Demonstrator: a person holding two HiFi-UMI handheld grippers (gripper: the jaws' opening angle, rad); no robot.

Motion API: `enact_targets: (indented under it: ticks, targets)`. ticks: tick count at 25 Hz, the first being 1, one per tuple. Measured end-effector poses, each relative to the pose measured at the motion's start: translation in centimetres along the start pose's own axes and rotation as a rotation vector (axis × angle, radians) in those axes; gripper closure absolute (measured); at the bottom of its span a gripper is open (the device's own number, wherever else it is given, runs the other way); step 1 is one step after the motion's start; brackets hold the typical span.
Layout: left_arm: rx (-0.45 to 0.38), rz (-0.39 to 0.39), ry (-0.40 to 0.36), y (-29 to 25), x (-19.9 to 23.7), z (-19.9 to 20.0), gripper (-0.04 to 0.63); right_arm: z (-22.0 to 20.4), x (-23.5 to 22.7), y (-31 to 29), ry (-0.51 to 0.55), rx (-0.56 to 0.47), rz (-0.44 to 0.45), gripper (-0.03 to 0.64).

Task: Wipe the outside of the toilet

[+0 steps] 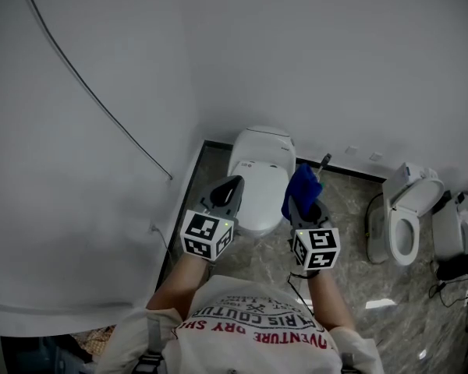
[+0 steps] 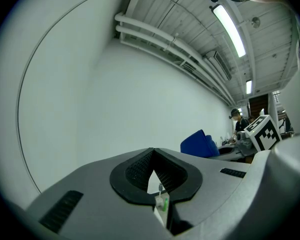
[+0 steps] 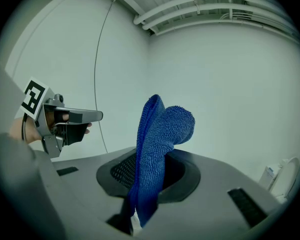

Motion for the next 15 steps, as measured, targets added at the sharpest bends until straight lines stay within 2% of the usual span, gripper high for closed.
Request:
enact_targets:
  ticks: [4, 15]
  targets:
    - [0.01, 0.005, 0.008, 0.7, -0.1, -0.4, 0.588, -0.5, 0.4, 0.3, -0.049, 0.008, 0.014, 0.54]
    - [0.029, 0.006, 0.007, 1.2, 0.0, -1.2, 0.588, -0.7, 0.7, 0.6, -0.023, 0.004, -0.003, 0.54]
Point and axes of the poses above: the fingertips, and each gripper's own axes: y backward along the fingers, x to its left, z out of its top, the point moved 5 cm from there along y, backward along the fingers, and after that the axes turned 13 degrees about -y, right-handed, at the moved point
